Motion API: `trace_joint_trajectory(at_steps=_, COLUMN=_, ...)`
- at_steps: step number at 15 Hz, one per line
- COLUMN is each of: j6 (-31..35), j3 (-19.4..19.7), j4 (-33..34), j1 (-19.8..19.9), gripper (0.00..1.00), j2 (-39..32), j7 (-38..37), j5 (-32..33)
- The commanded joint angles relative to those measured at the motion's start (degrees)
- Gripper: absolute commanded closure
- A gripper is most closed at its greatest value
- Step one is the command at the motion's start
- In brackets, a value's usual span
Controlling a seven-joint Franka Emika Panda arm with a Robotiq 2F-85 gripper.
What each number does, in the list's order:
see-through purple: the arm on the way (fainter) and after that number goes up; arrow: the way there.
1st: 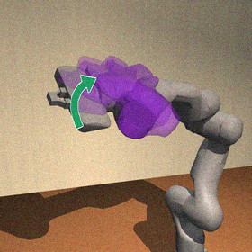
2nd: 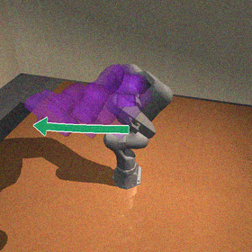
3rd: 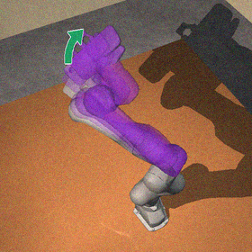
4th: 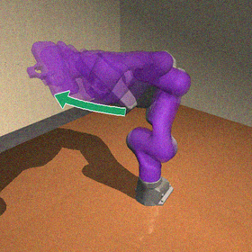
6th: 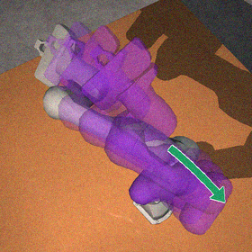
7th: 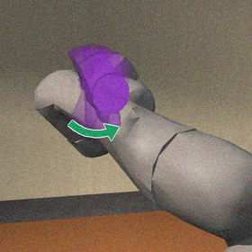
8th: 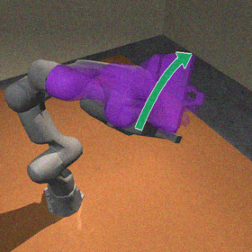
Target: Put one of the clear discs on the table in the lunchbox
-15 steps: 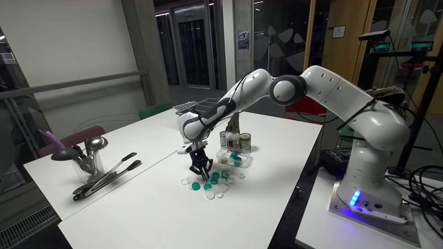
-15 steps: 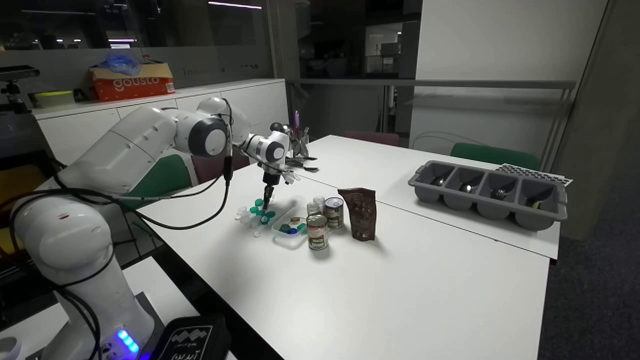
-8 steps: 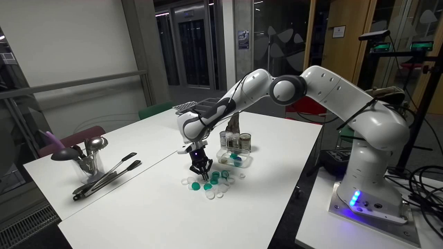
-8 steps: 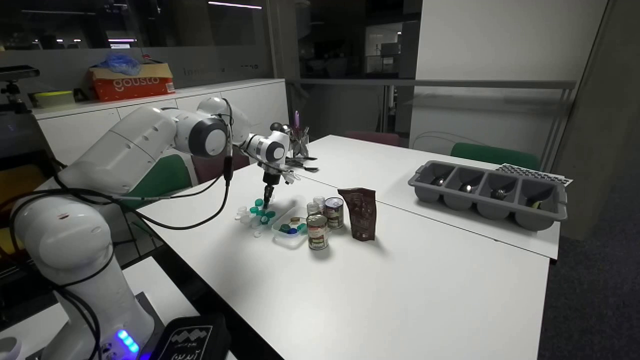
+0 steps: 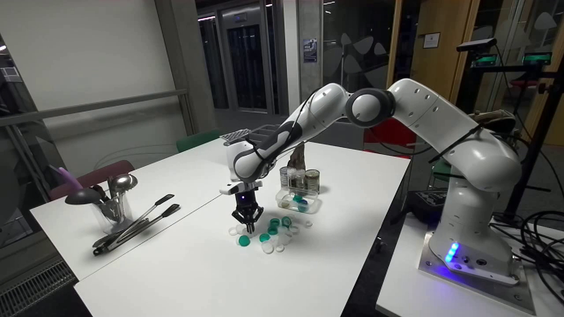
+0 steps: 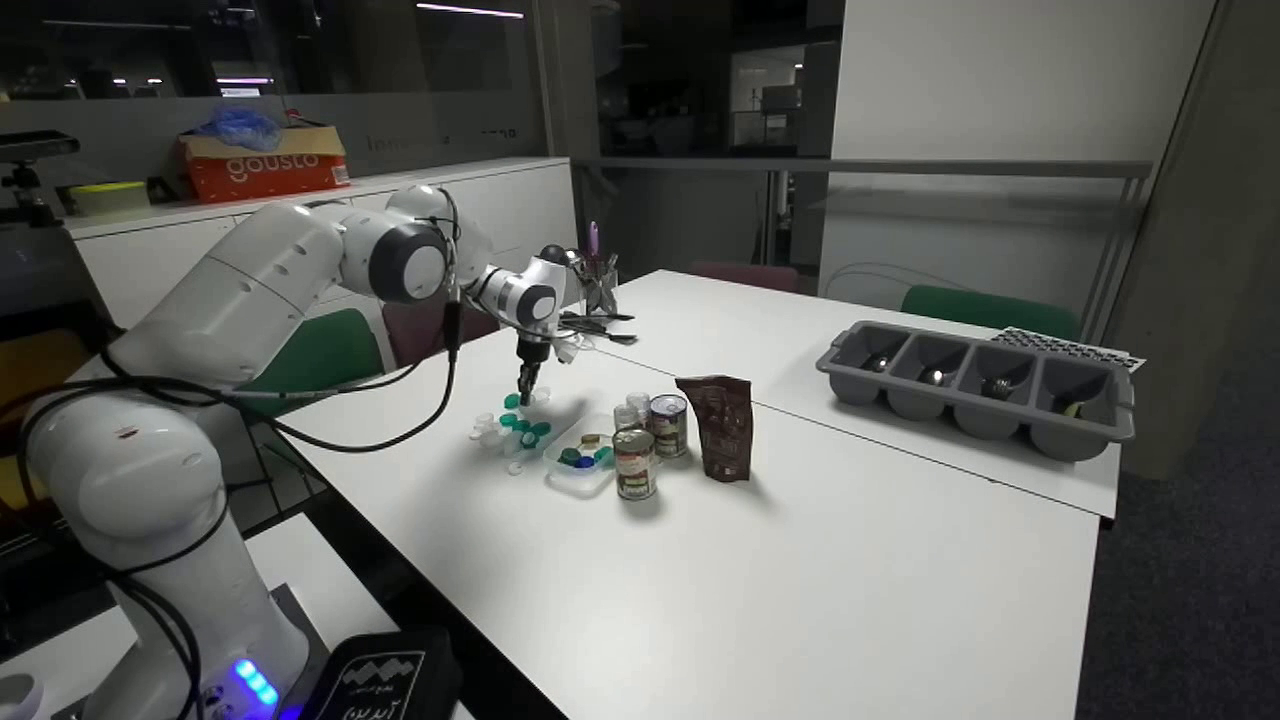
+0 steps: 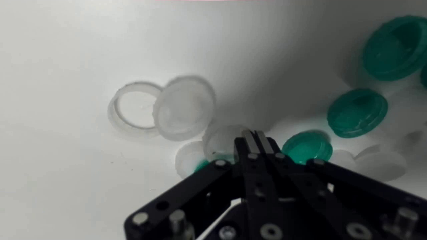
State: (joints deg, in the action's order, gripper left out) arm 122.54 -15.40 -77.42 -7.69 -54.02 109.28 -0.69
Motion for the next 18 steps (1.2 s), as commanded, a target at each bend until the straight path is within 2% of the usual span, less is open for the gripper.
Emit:
trace_joint_trajectory(at_steps=1, j6=7.14, j3=-0.84, j4=-12.04, j1=1.69, gripper=0.99, j2=8.28, j7=-3.98, j5=-2.09)
trace_joint_trajectory(at_steps=5, j6=12.58, j3=-1.26, j4=-21.12, j1=3.09, gripper=0.99, j2=13.83, j7=-8.2, j5=-3.68)
trace_joint_trajectory(at_steps=8, j6=16.91, j3=-2.12, j4=-28.28, j1=4.92, gripper=0.99, j2=18.39, j7=-11.78, j5=-7.14)
trace_joint_trajectory(at_steps=10, j6=21.01, j3=-4.55, j4=-33.1, j1=6.7, gripper=0.99, j2=21.47, j7=-13.65, j5=-12.44)
trace_joint_trajectory(at_steps=12, j6=25.57, j3=-8.07, j4=-38.27, j1=9.72, gripper=0.99, j2=24.47, j7=-12.46, j5=-18.91)
trace_joint_trajectory(at_steps=16, j6=34.35, j3=-15.98, j4=-48.37, j1=17.79, gripper=0.99, j2=30.37, j7=-7.45, j5=-35.92)
trace_joint_trajectory(at_steps=18, j6=37.23, j3=-17.78, j4=-52.71, j1=20.04, gripper=0.99, j2=33.69, j7=-6.64, j5=-44.76)
